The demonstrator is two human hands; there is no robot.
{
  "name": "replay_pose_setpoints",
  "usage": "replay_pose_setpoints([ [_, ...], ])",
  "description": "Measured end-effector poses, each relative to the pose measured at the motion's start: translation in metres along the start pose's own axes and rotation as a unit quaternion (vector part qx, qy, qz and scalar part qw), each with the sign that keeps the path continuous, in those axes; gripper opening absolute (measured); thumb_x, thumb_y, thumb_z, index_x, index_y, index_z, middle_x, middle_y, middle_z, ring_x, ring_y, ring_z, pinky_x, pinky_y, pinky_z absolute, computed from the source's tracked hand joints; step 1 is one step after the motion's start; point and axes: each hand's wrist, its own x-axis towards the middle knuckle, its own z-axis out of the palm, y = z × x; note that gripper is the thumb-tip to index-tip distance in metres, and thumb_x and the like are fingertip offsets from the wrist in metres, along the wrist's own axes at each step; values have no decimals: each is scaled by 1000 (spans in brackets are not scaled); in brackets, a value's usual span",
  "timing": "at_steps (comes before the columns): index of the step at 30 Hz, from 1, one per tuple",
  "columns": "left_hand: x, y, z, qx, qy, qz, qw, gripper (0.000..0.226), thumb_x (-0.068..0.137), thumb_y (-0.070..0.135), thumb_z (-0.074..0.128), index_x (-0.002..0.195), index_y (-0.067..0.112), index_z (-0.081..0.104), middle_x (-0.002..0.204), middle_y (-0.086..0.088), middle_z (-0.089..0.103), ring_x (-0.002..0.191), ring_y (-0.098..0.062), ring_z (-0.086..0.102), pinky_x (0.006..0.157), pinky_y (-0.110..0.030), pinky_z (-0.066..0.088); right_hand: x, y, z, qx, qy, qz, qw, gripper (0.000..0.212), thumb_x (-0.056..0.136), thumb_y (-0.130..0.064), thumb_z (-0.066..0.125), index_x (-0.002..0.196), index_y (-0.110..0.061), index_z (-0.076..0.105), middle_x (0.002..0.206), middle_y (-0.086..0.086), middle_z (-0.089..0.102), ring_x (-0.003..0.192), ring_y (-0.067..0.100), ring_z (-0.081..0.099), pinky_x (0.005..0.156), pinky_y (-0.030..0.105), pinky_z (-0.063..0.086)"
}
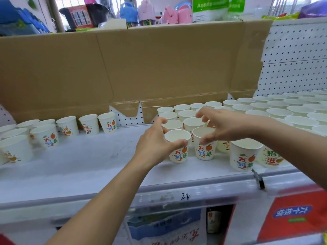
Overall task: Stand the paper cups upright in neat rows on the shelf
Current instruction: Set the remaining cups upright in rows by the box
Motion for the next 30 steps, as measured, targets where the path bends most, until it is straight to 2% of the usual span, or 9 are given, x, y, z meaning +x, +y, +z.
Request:
replay_pose_setpoints([
  [9, 1, 6, 4, 24, 7, -6, 1000, 88, 62, 64, 75, 133, 33, 35, 118, 12, 60, 99, -18, 63, 85, -43, 51, 4, 2, 1, 59, 1, 3, 998, 90, 68, -35, 83, 138, -26, 28, 139, 4, 43, 110, 14, 51, 84, 26, 42],
  [12, 1, 7, 3, 39, 12, -9, 999, 87, 63, 65, 74, 133, 33, 34, 119, 14, 60, 101, -17, 63, 84, -42, 50, 2, 2, 2, 63, 0, 7, 998, 89, 68, -38, 82, 138, -27, 28, 140, 3, 42, 112, 14, 50, 87, 28, 43],
  [15, -1, 7, 2, 34, 18, -12, 999, 88, 62, 69, 72, 134, 33, 34, 121, 14, 58, 102, -15, 62, 85, -42, 50, -1, 0, 3, 37, 12, 2, 999, 88, 70, -48, 78, 139, -28, 27, 144, -2, 38, 119, 11, 44, 91, 26, 37],
  [17, -6, 4, -2, 13, 31, -3, 999, 87, 64, 72, 69, 134, 34, 35, 126, 14, 55, 106, -14, 59, 87, -42, 50, -2, -9, 5, 13, 55, -24, 998, 83, 73, -54, 71, 140, -29, 29, 146, -5, 37, 128, 11, 38, 97, 26, 33],
  [19, -14, -3, -9, -13, 58, 17, 998, 79, 68, 71, 66, 133, 35, 36, 130, 16, 51, 112, -9, 53, 89, -39, 49, 1, -28, 9, 14, 126, -73, 989, 69, 78, -52, 66, 136, -30, 38, 139, -7, 43, 126, 10, 40, 100, 28, 35],
  [21, -27, -19, -22, -35, 90, 34, 995, 70, 74, 66, 65, 131, 37, 38, 132, 18, 48, 115, -3, 48, 91, -32, 46, 8, -55, 18, 42, 185, -133, 973, 53, 81, -47, 62, 129, -29, 48, 130, -10, 50, 118, 5, 44, 96, 25, 36],
  [23, -42, -44, -40, -33, 117, 43, 992, 65, 78, 62, 64, 133, 38, 37, 134, 21, 44, 117, 1, 44, 91, -25, 42, 18, -89, 31, 69, 204, -177, 960, 44, 82, -45, 60, 122, -29, 54, 123, -12, 54, 112, 2, 47, 91, 21, 35],
  [27, -70, -108, -98, 18, 170, 32, 985, 61, 82, 53, 65, 135, 38, 37, 134, 22, 41, 122, 3, 38, 95, -20, 35, 47, -160, 71, 107, 149, -234, 955, 40, 82, -49, 58, 119, -34, 55, 118, -17, 54, 107, 0, 49, 89, 19, 37],
  [30, -86, -159, -150, 44, 221, -3, 974, 57, 83, 47, 67, 133, 34, 42, 132, 18, 44, 123, -1, 39, 99, -22, 35, 77, -219, 106, 140, 87, -263, 951, 42, 82, -52, 58, 120, -37, 53, 121, -18, 53, 107, -1, 50, 92, 25, 43],
])
